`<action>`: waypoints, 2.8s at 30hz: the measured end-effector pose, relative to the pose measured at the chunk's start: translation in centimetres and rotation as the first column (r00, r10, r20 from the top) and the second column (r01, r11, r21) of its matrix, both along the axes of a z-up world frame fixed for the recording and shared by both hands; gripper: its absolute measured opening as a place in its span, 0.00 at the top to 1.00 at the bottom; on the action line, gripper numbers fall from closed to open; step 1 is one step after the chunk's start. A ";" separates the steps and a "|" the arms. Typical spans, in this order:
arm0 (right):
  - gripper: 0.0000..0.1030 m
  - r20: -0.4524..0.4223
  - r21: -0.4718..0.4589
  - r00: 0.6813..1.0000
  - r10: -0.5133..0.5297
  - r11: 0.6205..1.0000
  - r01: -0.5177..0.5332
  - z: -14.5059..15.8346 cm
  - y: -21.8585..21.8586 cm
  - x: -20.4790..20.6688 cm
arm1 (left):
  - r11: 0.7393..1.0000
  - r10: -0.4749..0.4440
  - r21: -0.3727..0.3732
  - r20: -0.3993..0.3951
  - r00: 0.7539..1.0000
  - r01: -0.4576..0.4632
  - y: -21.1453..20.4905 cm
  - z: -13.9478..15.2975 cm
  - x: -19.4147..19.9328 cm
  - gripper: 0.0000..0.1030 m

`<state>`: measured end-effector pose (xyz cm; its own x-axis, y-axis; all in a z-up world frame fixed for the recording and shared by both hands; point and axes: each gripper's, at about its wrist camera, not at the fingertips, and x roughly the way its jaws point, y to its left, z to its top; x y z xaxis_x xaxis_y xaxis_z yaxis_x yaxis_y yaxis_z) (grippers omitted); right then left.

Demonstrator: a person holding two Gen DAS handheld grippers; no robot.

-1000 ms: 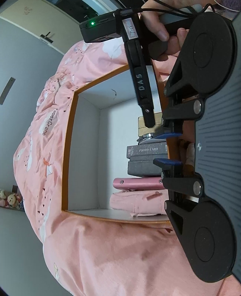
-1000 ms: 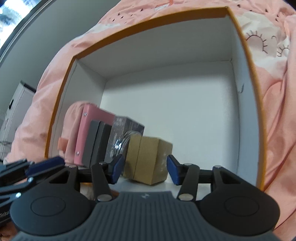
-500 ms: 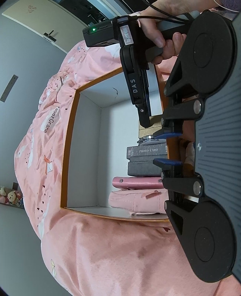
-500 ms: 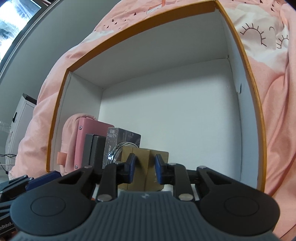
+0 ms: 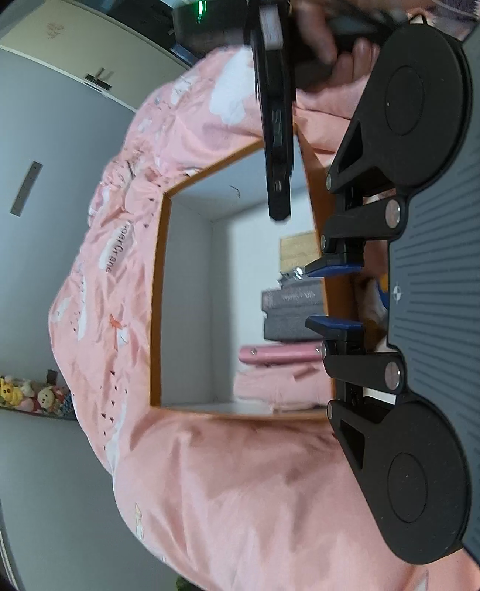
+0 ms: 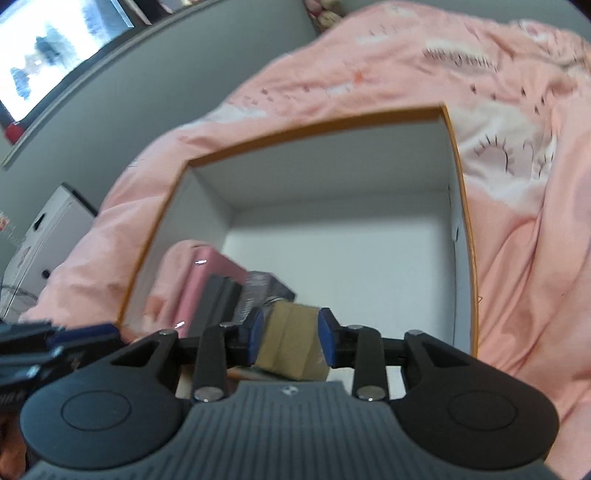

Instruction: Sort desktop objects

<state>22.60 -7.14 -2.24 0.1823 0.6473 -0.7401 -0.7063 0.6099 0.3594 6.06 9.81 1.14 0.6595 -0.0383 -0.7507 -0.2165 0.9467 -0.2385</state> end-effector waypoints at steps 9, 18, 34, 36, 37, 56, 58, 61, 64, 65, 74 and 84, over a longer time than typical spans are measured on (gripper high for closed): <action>0.63 -0.058 0.017 0.988 0.143 0.990 -0.143 0.3 -0.3 -5.3 | 0.997 0.063 -0.019 -0.230 0.971 -0.069 2.8 -2.5 -0.3 0.54; 0.57 -0.128 -0.114 0.978 0.165 0.977 -0.180 -4.4 1.7 -8.0 | 0.993 0.098 -0.029 -0.291 0.952 -0.111 3.3 -5.2 -0.4 0.46; 0.58 0.020 -0.237 1.000 -0.006 0.971 0.010 -0.6 -7.3 -4.4 | 0.985 -0.162 -0.084 -0.106 0.981 0.153 -3.6 -3.0 1.5 0.46; 0.60 0.038 -0.258 0.999 -0.027 0.966 0.036 -0.6 -8.3 -4.0 | 0.978 -0.190 -0.105 -0.116 0.975 0.178 -4.6 -3.6 1.9 0.46; 0.61 0.042 -0.260 0.999 -0.032 0.965 0.042 -0.6 -8.4 -3.9 | 0.976 -0.198 -0.119 -0.120 0.973 0.184 -5.0 -3.9 2.2 0.46; 0.80 -0.073 -0.321 0.993 -0.087 0.945 0.060 -5.3 -9.7 0.1 | 0.905 -0.080 -0.422 -0.300 0.951 -0.057 -4.7 -11.5 8.5 0.46; 0.80 -0.081 -0.315 0.992 -0.093 0.947 0.063 -5.6 -9.8 0.1 | 0.902 -0.082 -0.427 -0.314 0.946 -0.064 -4.8 -11.7 8.8 0.46; 0.80 -0.073 -0.289 0.992 -0.102 0.954 0.077 -5.3 -10.2 -0.1 | 0.917 -0.094 -0.397 -0.334 0.938 -0.049 -5.2 -11.4 8.7 0.46; 0.79 -0.015 -0.265 0.997 -0.080 0.962 0.073 -4.2 -10.2 -1.0 | 0.945 -0.123 -0.326 -0.349 0.929 0.003 -5.5 -10.9 8.1 0.46; 0.78 0.000 -0.255 0.998 -0.067 0.965 0.065 -3.8 -10.1 -1.3 | 0.953 -0.156 -0.299 -0.352 0.923 0.048 -5.8 -10.7 7.9 0.47; 0.75 0.035 -0.224 0.997 -0.072 0.972 0.078 -3.2 -10.3 -2.0 | 0.928 -0.364 -0.064 -0.372 0.854 0.367 -10.3 -10.5 6.6 0.40; 0.70 0.199 -0.203 0.968 -0.153 0.960 0.194 -3.0 -10.0 -5.5 | 0.833 -0.408 0.167 -0.458 0.790 0.528 -14.7 -11.7 6.2 0.41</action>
